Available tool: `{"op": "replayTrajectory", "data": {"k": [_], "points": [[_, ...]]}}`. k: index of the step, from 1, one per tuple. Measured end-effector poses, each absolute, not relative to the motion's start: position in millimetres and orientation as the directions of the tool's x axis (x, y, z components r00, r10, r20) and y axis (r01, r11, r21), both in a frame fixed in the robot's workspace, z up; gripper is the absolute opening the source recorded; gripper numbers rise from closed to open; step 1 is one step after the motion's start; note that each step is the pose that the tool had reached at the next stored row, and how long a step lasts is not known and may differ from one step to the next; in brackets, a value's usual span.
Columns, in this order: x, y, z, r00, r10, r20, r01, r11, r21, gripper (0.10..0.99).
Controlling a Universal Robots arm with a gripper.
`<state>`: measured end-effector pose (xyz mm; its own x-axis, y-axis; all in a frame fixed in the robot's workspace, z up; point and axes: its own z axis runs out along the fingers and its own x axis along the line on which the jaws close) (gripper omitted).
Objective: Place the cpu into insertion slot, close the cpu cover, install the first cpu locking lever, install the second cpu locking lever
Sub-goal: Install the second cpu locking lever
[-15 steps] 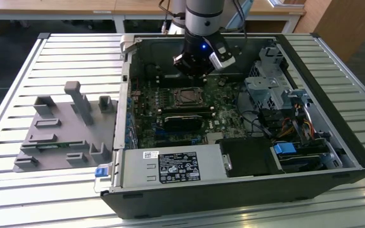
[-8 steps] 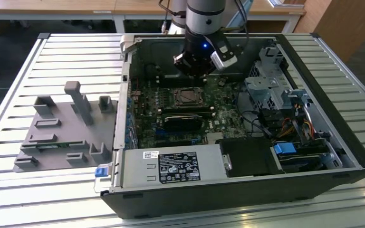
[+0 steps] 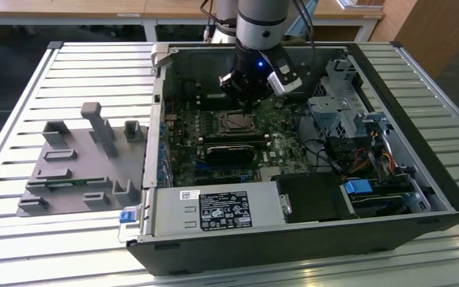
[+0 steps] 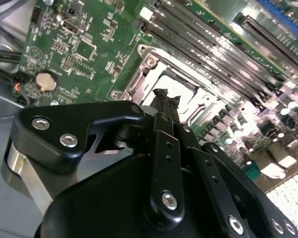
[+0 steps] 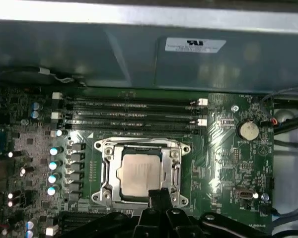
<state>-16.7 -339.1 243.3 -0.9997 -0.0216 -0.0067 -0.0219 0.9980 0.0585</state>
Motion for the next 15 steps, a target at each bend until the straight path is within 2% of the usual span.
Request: {"op": "replayTrajectory", "data": {"k": [7, 12, 15], "points": [[-17, -354, 242, -1.0, -0.022, -0.007, -0.022, 0.997, 0.08, 0.118], [-17, -361, 240, -1.0, -0.021, -0.008, -0.022, 0.991, 0.131, 0.118], [-17, -364, 239, -1.0, -0.021, -0.008, -0.022, 0.991, 0.135, 0.118]]}}
